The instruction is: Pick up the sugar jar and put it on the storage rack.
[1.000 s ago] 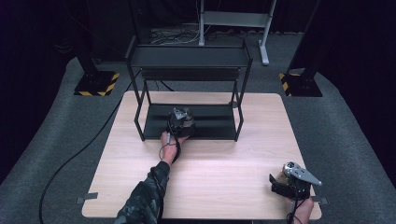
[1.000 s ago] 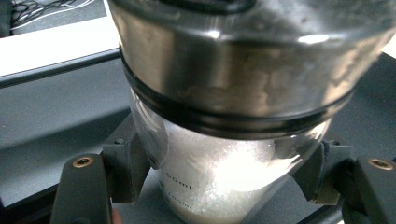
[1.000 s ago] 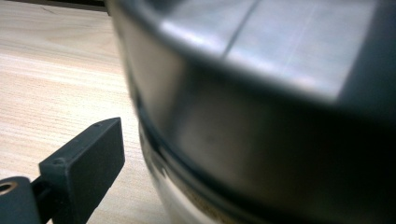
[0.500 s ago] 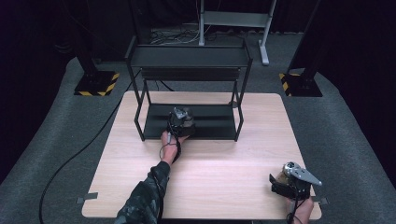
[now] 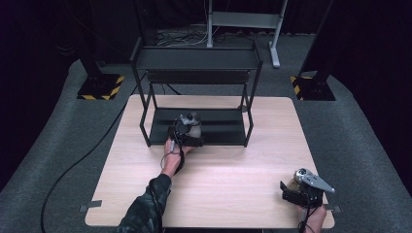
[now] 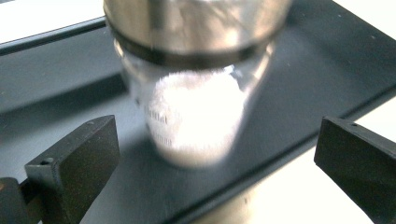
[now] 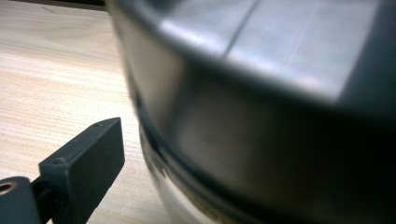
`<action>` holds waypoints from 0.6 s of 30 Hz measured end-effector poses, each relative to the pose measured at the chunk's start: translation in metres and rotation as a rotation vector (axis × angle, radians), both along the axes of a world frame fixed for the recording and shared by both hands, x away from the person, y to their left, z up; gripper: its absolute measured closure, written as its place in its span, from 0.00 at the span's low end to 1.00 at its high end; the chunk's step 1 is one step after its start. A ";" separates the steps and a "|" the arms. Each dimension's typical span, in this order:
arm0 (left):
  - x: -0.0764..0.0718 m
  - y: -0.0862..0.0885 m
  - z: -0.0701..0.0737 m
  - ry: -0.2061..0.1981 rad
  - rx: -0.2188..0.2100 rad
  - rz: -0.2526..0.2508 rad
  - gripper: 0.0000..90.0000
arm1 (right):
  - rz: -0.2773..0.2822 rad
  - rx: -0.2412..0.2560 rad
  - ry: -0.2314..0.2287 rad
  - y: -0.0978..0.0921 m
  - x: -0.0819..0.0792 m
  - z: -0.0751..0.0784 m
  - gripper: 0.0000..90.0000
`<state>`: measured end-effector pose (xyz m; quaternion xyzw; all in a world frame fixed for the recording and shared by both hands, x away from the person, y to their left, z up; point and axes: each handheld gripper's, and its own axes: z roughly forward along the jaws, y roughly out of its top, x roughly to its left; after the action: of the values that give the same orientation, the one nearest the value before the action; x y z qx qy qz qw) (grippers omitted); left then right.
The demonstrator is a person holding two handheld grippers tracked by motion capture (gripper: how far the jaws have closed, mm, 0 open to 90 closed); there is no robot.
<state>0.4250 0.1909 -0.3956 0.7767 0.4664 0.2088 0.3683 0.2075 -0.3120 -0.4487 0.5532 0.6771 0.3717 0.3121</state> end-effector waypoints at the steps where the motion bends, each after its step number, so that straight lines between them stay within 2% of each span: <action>1: -0.004 0.001 0.000 -0.004 -0.001 -0.001 0.00 | 0.000 0.000 0.000 0.000 0.000 0.000 0.02; 6: -0.031 0.013 0.000 -0.029 -0.012 0.006 0.00 | -0.001 -0.001 0.001 0.000 0.000 0.000 0.02; 11: -0.061 0.027 -0.007 -0.041 -0.015 0.017 0.00 | -0.001 0.000 0.003 0.000 0.000 0.000 0.02; 15: -0.082 0.037 -0.014 -0.037 0.005 0.036 0.00 | -0.001 -0.001 0.004 0.000 0.001 0.000 0.02; 18: -0.096 0.044 -0.019 -0.028 0.005 0.045 0.00 | -0.002 -0.002 0.002 0.001 0.000 0.000 0.02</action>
<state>0.3289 0.2353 -0.4148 0.7639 0.4782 0.2291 0.3678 0.2079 -0.3113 -0.4484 0.5541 0.6772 0.3701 0.3121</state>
